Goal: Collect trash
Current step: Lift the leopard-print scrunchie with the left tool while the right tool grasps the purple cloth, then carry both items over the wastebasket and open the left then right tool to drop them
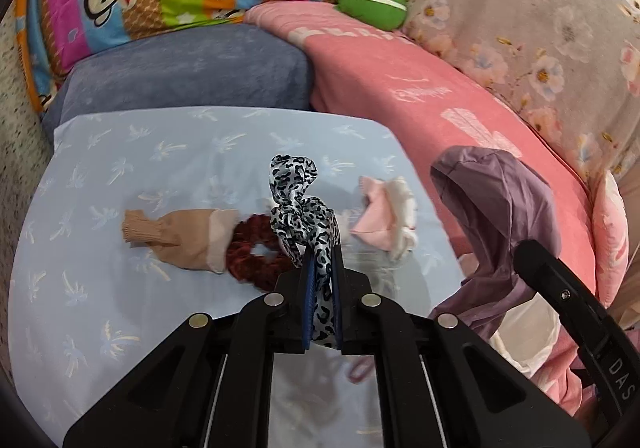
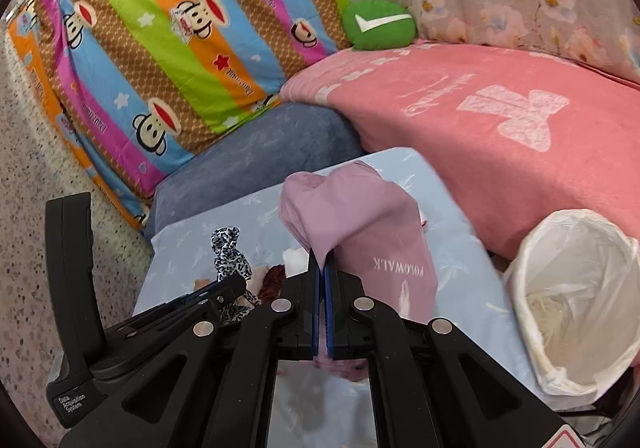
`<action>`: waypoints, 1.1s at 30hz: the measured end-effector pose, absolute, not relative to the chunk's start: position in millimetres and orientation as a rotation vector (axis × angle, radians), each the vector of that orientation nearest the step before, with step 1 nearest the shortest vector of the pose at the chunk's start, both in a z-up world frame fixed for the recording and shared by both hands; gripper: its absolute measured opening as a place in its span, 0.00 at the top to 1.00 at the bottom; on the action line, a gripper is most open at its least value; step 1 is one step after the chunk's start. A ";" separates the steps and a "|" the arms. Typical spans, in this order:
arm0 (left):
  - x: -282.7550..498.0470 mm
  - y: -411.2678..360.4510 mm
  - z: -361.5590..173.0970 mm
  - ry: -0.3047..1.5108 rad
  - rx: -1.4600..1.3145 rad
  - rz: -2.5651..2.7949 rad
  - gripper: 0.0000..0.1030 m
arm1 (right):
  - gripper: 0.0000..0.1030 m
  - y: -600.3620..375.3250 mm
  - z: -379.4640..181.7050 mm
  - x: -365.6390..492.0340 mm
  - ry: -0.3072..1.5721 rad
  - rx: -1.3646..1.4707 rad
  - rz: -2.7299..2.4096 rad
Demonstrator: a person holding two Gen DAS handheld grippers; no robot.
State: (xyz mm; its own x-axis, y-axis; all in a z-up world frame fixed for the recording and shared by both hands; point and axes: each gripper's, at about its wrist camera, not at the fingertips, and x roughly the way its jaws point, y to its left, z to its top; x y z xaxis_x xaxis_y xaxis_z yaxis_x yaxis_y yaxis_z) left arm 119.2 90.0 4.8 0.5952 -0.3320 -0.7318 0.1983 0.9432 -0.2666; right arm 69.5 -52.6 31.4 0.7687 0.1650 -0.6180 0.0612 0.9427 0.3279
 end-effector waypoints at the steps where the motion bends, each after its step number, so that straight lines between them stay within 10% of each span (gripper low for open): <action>1: 117.1 84.8 7.2 0.876 -0.156 -0.320 0.93 | 0.98 -59.4 34.4 66.6 0.689 0.345 0.050; 33: 60.4 -114.7 23.1 0.848 0.118 -0.659 0.92 | 0.98 -261.0 32.8 -33.4 0.584 0.514 -0.281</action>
State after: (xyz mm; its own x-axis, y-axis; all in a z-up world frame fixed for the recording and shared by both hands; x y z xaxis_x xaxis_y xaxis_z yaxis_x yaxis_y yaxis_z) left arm 60.4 -114.7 23.1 0.4772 -0.4926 -0.7278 0.5830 0.7971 -0.1572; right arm -33.4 -261.0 32.8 0.8014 -0.1083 -0.5883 0.3922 0.8377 0.3800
